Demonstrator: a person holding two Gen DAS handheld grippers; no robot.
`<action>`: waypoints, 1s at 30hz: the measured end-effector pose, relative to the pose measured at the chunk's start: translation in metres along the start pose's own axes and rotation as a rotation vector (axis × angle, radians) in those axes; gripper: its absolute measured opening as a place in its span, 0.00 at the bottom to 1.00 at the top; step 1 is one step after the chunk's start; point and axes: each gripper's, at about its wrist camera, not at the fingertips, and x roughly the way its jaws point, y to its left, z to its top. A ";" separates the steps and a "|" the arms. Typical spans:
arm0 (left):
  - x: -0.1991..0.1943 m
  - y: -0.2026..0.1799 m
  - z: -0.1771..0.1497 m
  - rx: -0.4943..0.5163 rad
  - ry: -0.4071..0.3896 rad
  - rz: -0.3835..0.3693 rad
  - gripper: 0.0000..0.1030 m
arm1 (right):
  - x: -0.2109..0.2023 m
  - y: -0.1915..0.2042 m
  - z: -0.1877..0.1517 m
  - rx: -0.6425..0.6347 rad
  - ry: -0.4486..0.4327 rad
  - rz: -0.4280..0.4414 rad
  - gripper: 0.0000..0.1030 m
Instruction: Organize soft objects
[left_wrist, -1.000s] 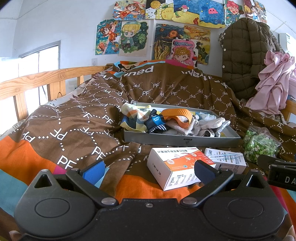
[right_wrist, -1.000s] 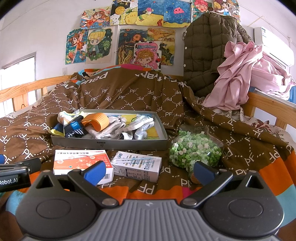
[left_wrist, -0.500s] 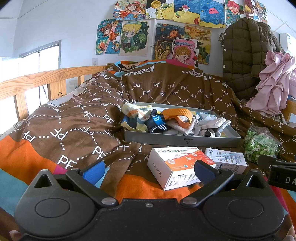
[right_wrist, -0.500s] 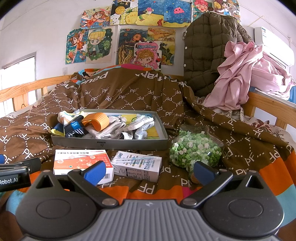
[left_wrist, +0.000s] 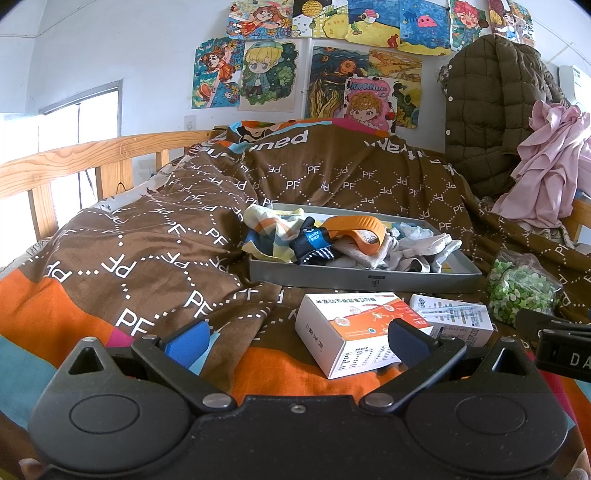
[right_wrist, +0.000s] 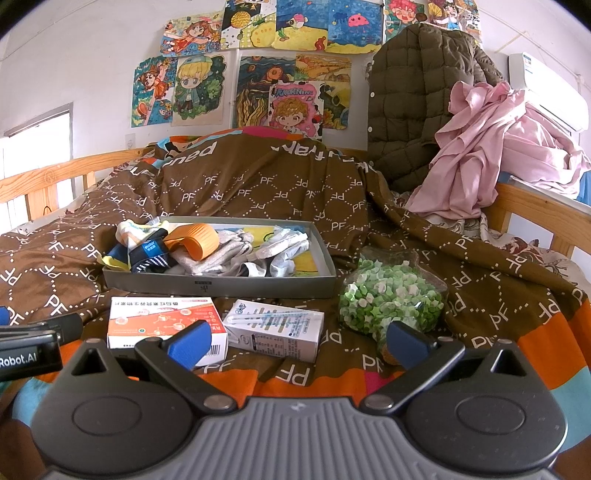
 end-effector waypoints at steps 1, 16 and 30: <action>0.000 0.000 0.000 0.000 0.000 0.000 0.99 | 0.000 0.000 0.000 0.000 0.000 0.000 1.00; 0.000 0.000 0.001 0.000 0.001 0.000 0.99 | 0.000 0.000 0.001 0.000 0.001 0.000 1.00; -0.009 -0.002 0.002 0.013 -0.011 -0.012 0.99 | 0.000 0.000 0.001 0.001 0.002 0.001 1.00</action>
